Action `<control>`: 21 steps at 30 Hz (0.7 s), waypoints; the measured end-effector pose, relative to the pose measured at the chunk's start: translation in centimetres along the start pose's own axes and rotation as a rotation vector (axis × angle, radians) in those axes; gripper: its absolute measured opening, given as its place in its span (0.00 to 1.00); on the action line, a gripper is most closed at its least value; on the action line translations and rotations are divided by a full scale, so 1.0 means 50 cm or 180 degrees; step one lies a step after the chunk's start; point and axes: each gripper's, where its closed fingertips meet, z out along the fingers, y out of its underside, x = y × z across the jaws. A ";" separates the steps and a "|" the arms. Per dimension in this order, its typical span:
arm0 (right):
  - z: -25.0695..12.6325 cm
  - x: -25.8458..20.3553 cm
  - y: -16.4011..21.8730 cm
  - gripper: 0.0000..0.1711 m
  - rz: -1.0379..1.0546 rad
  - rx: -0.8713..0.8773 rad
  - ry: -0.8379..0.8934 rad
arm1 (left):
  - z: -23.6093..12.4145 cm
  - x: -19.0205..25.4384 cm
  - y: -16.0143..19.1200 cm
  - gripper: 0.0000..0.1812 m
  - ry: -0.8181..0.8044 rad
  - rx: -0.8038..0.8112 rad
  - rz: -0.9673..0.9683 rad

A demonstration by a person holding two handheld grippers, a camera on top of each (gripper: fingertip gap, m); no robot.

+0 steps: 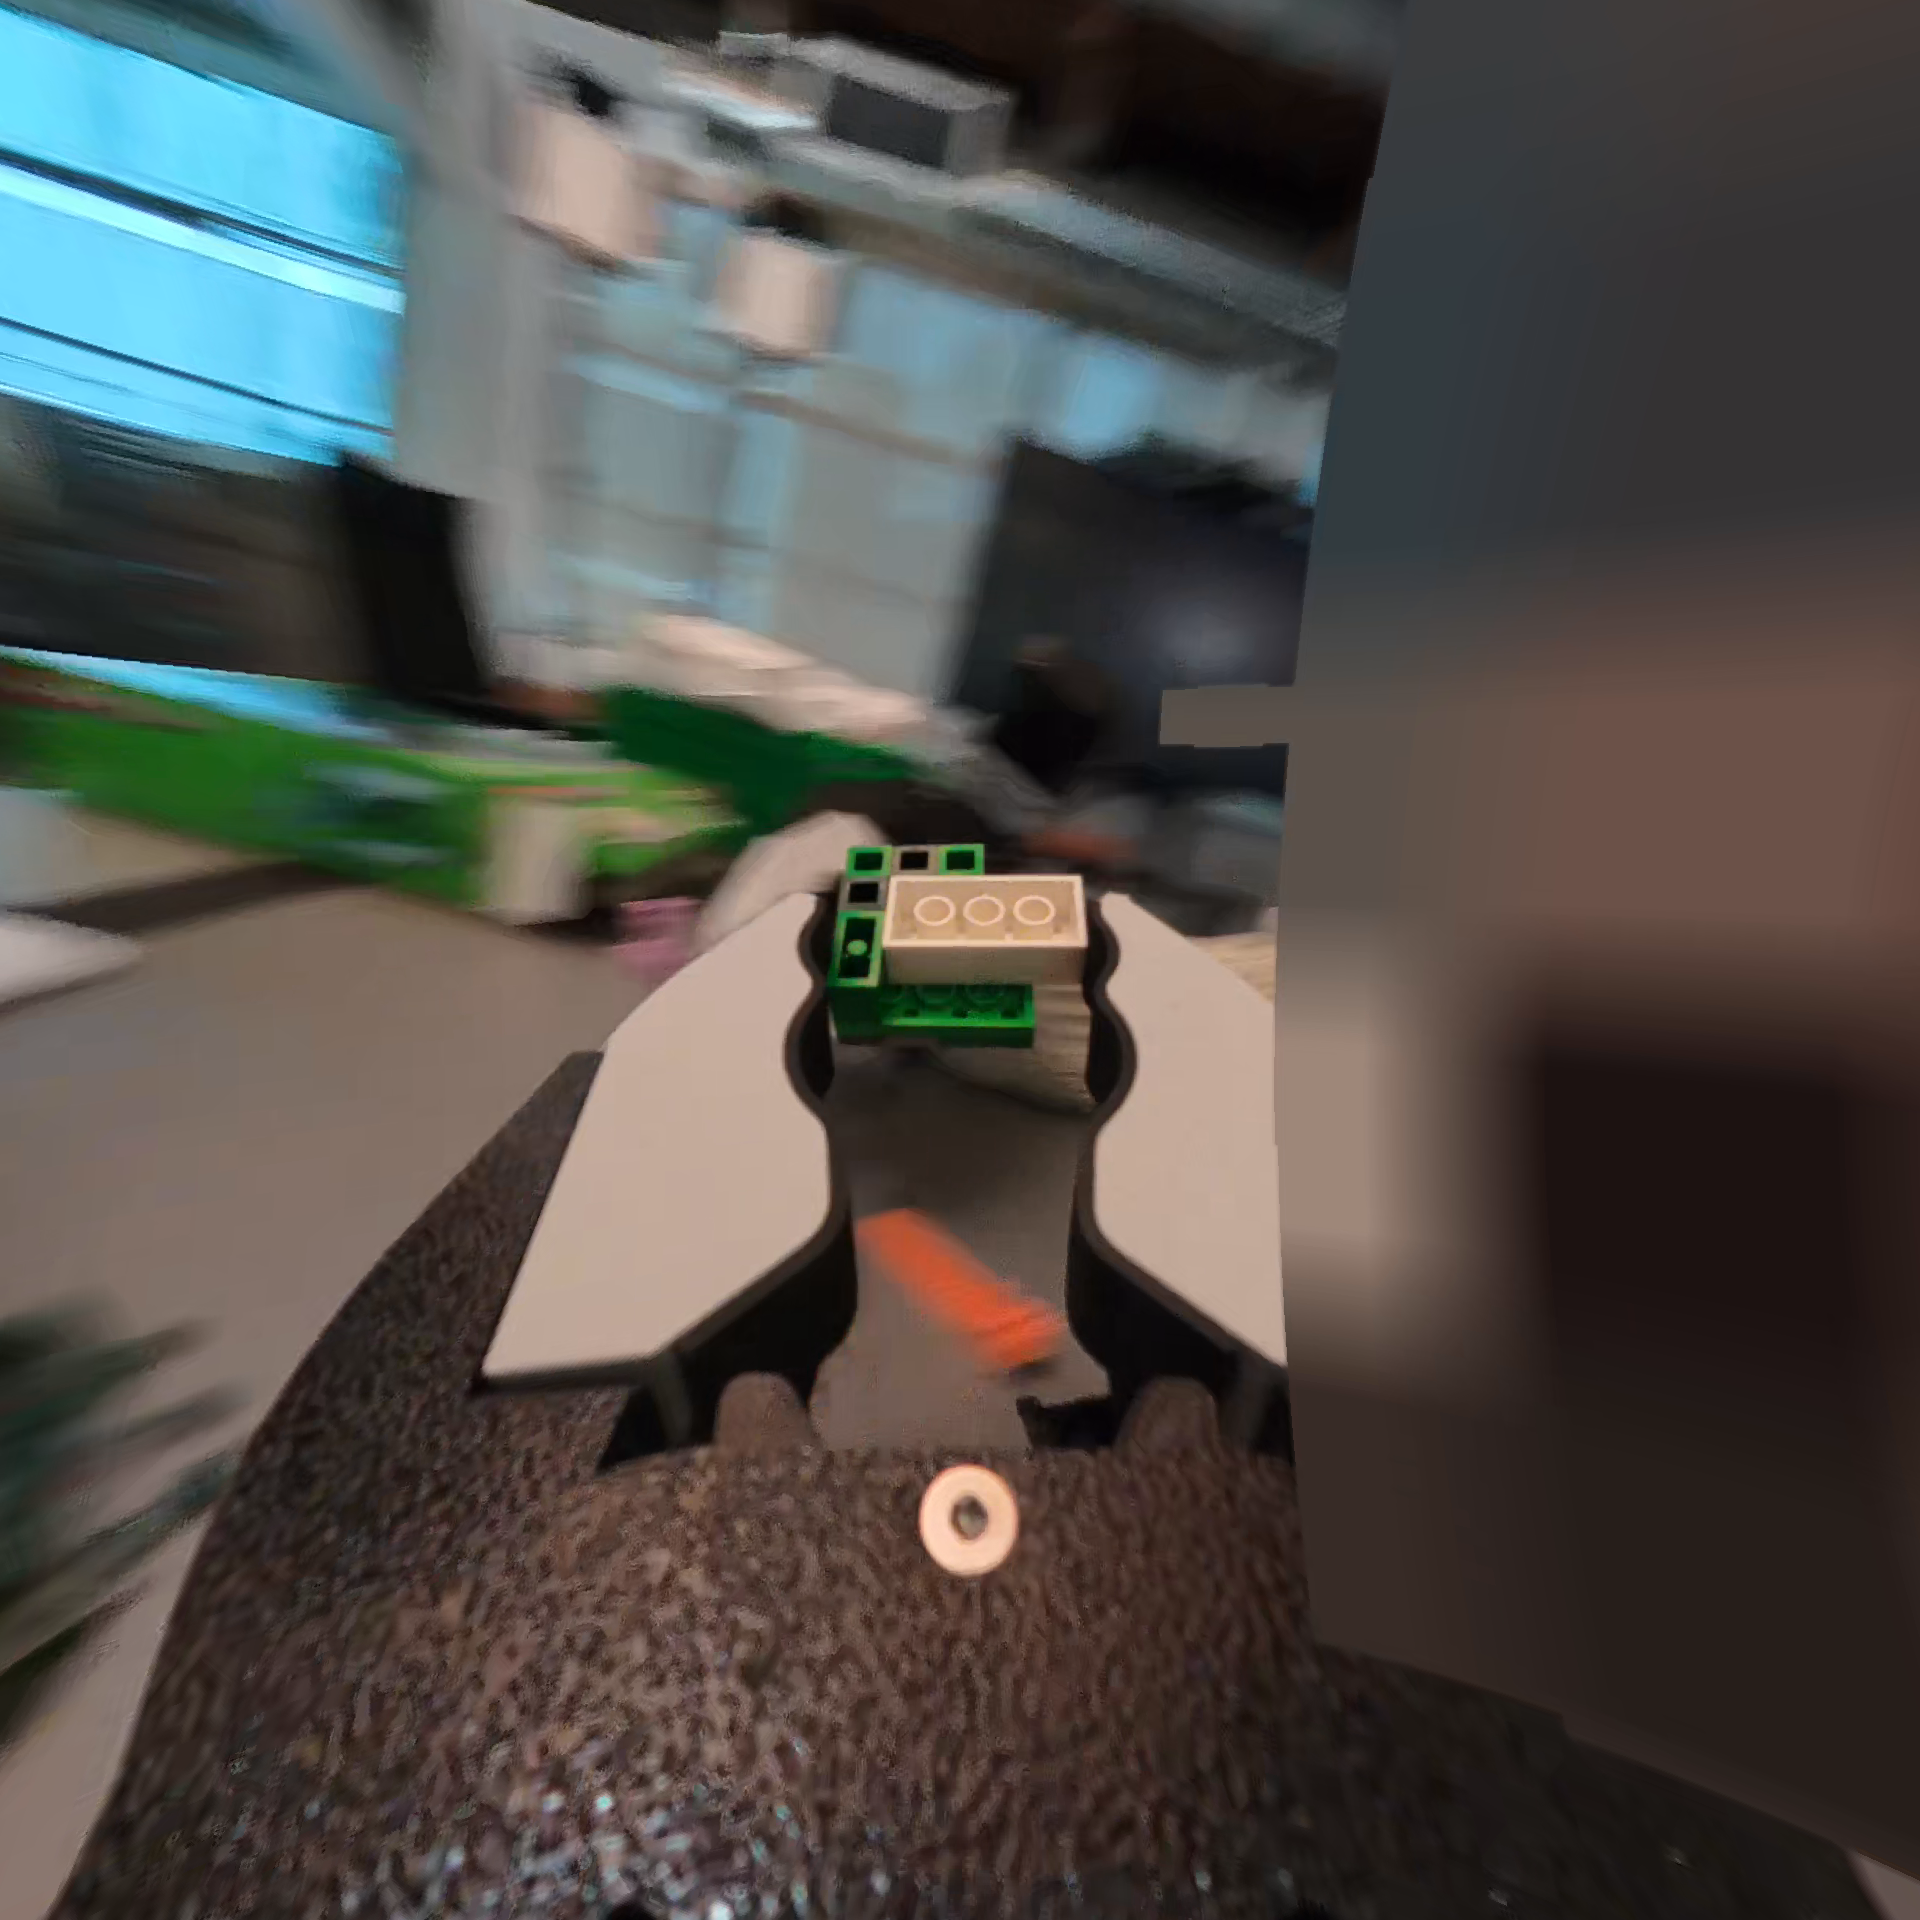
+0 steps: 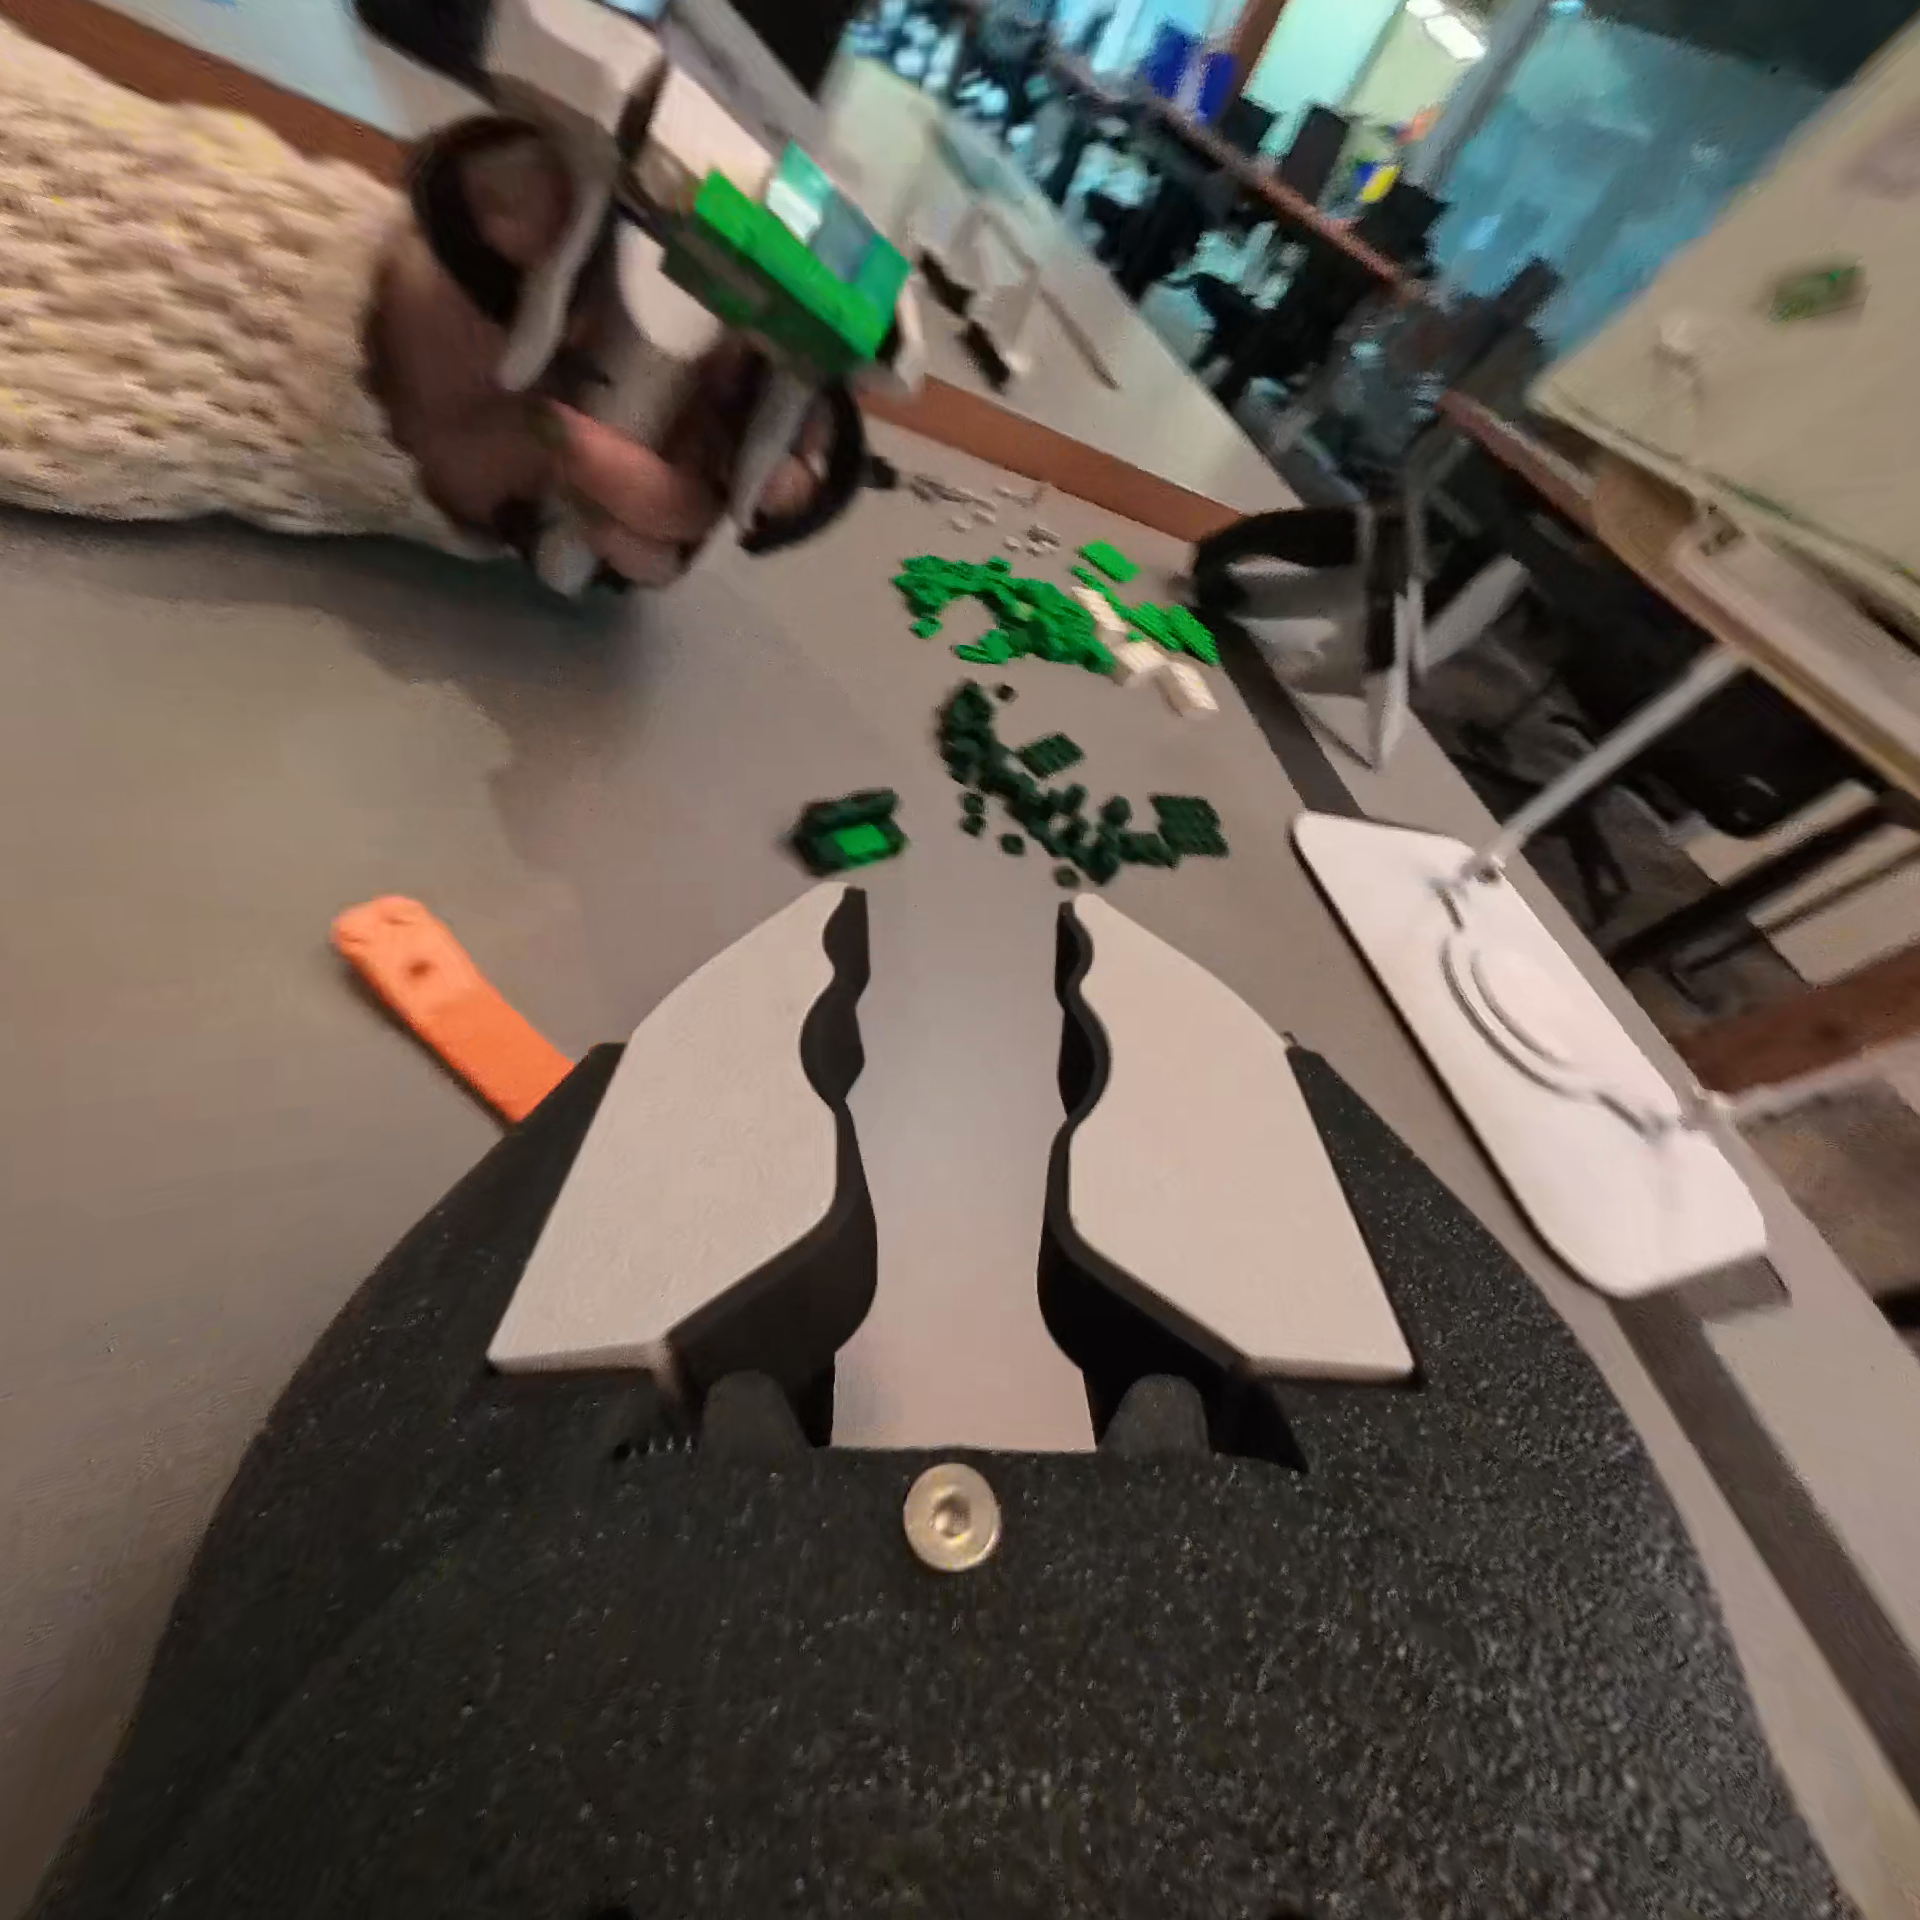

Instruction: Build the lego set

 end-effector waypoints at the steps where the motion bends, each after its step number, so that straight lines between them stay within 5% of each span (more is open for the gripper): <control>1: 0.001 0.014 0.022 0.20 0.0021 -0.0007 0.0179 | -0.013 -0.023 0.000 0.25 -0.0309 -0.0049 0.0227; 6: -0.011 0.057 0.041 0.15 -0.0413 0.0012 0.0887 | -0.043 -0.074 -0.001 0.25 -0.0921 -0.0021 0.0515; 21: -0.003 0.058 0.068 0.07 -0.1106 -0.0454 0.1189 | -0.060 -0.080 -0.017 0.25 -0.0920 0.0219 0.0323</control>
